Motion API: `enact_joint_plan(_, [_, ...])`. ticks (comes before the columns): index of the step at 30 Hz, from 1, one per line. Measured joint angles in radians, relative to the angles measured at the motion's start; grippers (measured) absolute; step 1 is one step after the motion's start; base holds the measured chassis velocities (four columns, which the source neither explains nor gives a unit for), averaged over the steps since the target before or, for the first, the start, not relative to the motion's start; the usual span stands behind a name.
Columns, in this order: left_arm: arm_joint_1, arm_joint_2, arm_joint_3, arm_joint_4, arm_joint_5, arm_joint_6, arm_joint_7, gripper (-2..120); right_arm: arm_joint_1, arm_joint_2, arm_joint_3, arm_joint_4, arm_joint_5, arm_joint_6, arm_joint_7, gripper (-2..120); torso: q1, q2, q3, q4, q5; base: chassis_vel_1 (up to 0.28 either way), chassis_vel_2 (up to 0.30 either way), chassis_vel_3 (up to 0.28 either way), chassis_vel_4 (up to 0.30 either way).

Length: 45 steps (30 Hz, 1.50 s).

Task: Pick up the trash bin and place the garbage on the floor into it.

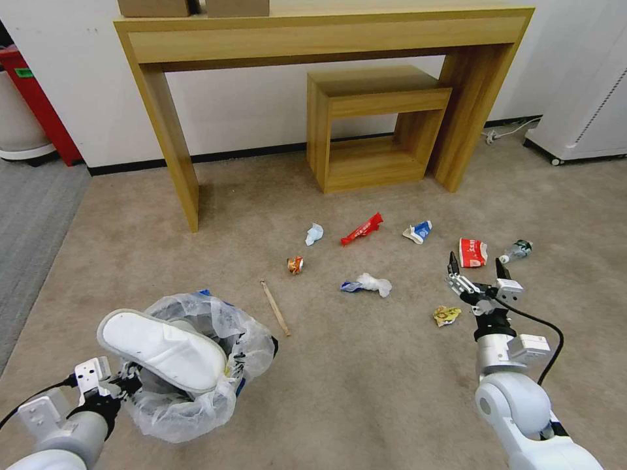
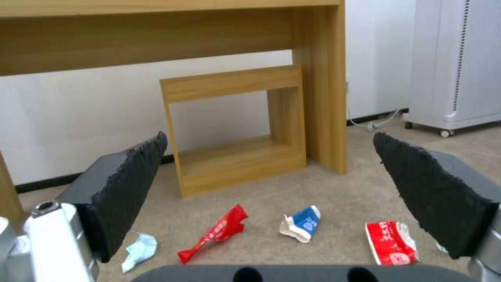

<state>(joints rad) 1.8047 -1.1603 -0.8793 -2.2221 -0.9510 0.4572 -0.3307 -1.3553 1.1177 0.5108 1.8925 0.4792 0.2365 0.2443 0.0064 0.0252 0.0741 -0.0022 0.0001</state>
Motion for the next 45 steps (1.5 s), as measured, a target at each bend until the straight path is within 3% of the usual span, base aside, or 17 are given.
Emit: enact_joint_plan(45, [-0.012,0.011,-0.007,0.019,-0.012,-0.015,-0.016,0,0.005,0.004,-0.001,-0.012,-0.010,0.024,-0.011,100,0.000,0.000,0.000,0.0000,0.0000,0.009,0.008,0.009,0.008])
